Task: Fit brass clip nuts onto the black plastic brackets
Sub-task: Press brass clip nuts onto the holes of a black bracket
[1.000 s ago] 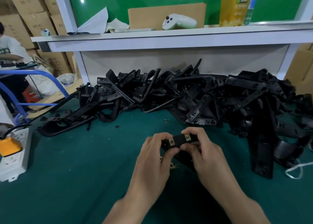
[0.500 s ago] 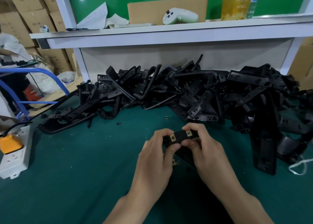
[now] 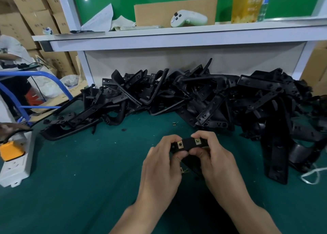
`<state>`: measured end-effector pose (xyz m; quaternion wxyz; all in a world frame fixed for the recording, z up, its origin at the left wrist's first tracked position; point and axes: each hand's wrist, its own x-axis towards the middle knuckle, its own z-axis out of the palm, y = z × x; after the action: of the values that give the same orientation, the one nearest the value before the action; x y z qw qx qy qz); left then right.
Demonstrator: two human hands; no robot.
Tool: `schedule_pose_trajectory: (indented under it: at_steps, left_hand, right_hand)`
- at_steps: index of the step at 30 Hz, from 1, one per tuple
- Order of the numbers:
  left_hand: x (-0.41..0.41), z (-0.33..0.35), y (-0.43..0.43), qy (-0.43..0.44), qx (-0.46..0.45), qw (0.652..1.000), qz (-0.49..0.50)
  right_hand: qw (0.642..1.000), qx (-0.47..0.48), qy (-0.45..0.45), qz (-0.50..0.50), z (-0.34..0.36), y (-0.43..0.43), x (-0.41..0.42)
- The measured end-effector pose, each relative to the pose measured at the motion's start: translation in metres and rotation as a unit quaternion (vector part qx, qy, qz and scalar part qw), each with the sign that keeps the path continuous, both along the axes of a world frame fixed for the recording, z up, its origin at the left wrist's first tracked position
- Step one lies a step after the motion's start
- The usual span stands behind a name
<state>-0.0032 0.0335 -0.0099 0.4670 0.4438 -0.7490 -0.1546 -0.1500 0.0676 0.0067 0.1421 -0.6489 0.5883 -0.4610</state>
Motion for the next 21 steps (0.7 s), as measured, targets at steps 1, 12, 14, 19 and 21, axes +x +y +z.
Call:
schedule_pose_trajectory:
  at_steps: [1, 12, 14, 19, 21]
  left_hand:
    - [0.000, 0.000, 0.000, 0.001, -0.001, 1.000, -0.001]
    - [-0.002, 0.011, 0.004, 0.190, 0.081, 0.976, -0.069]
    - [-0.001, 0.014, 0.005, 0.209, 0.072, 0.972, -0.084]
    - [0.002, 0.023, 0.007, 0.204, -0.035, 0.973, -0.104]
    - [0.005, 0.023, 0.005, 0.172, -0.101, 0.976, -0.083]
  right_hand:
    - [1.000, -0.002, 0.001, -0.001, 0.000, 0.000, 0.000]
    - [0.993, -0.038, -0.106, -0.031, 0.016, 0.005, 0.000]
    - [0.990, -0.065, -0.115, -0.040, 0.019, 0.009, 0.001]
    - [0.984, -0.162, -0.059, -0.044, 0.024, 0.015, 0.007]
    - [0.977, -0.205, -0.015, -0.053, 0.024, 0.014, 0.008]
